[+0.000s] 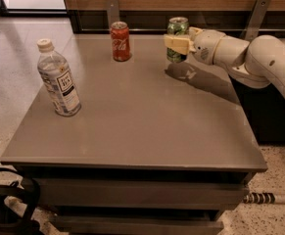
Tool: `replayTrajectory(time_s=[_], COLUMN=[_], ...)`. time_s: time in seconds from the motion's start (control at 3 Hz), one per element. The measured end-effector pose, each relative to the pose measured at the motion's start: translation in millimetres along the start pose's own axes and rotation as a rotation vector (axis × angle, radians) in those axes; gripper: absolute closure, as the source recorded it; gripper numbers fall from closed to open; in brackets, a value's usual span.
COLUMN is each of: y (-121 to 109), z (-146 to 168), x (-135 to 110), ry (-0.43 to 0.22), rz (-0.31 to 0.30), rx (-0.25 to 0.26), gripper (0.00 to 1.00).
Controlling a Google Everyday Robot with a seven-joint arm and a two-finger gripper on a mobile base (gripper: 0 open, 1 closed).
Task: Place green can upright
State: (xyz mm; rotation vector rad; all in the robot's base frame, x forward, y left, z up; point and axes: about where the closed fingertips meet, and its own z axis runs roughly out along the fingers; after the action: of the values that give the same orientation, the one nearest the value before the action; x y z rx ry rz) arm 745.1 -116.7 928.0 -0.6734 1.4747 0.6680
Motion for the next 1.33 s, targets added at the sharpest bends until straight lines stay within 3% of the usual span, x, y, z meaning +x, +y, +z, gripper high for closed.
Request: replayTrajectory(time_s=[1.33], y=[2], z=[22], x=[41], ry=[0.038], rz=[-0.023], rx=[0.098], gripper=[1.00])
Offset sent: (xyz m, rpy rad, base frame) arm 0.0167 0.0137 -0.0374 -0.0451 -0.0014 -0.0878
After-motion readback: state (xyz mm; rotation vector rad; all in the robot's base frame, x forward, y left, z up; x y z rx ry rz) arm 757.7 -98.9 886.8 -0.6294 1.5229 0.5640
